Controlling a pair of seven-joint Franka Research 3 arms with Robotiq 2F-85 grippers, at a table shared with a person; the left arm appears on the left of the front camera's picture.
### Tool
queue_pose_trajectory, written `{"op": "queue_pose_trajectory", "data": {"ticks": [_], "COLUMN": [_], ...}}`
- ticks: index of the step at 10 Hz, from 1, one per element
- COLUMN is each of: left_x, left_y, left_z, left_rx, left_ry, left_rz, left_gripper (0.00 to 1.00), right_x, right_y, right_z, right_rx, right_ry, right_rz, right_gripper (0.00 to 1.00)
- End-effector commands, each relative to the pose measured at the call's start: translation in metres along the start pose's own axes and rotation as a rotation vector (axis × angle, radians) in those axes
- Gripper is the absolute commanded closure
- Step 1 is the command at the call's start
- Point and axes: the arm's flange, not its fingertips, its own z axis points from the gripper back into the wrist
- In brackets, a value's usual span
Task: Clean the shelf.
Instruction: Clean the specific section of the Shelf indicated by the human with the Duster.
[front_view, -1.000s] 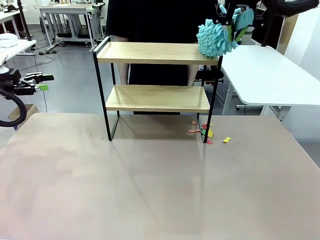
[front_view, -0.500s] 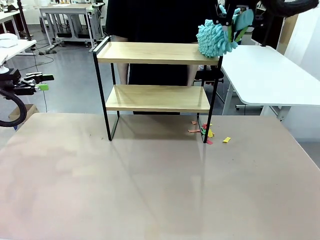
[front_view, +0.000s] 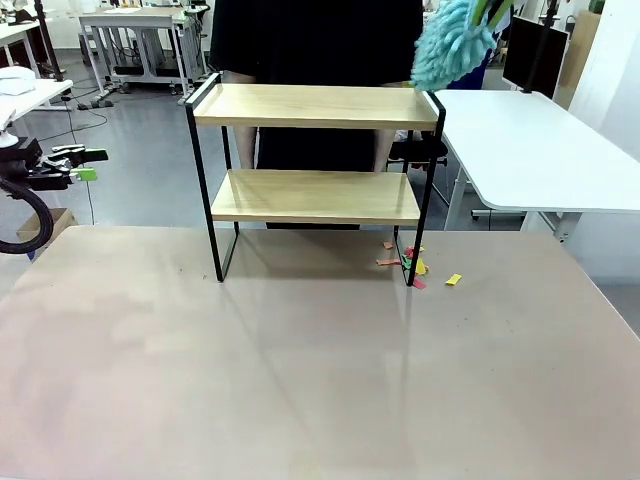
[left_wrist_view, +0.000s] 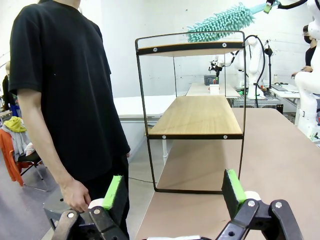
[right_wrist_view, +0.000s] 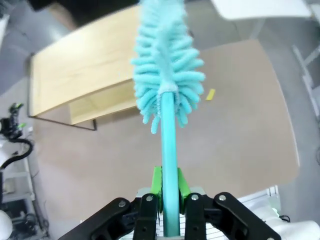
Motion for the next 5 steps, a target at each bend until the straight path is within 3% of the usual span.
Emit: {"op": "queue_pose_trajectory", "data": {"ticks": [1, 2, 5], "left_x": [0.0024, 0.0024, 0.0024], "left_y": [-0.0032, -0.0032, -0.0032], "left_z": [-0.0002, -0.0002, -0.0002], "left_rx": [-0.002, -0.002, -0.002], "left_ry": [0.001, 0.001, 0.001], "left_rz": [-0.012, -0.012, -0.012], "left_gripper": [0.0, 0.0, 0.0], "right_x": [-0.006, -0.0072, -0.0125], "right_y": [-0.0218, -0.0253, -0.0282], "right_z": [-0.0054, -0.0014, 0.0025], "right_rx": [0.174, 0.277, 0.382], "right_ry": [0.044, 0.091, 0.1], "right_rz": [0.092, 0.154, 0.299], "right_gripper": [0.87, 0.87, 0.87]}}
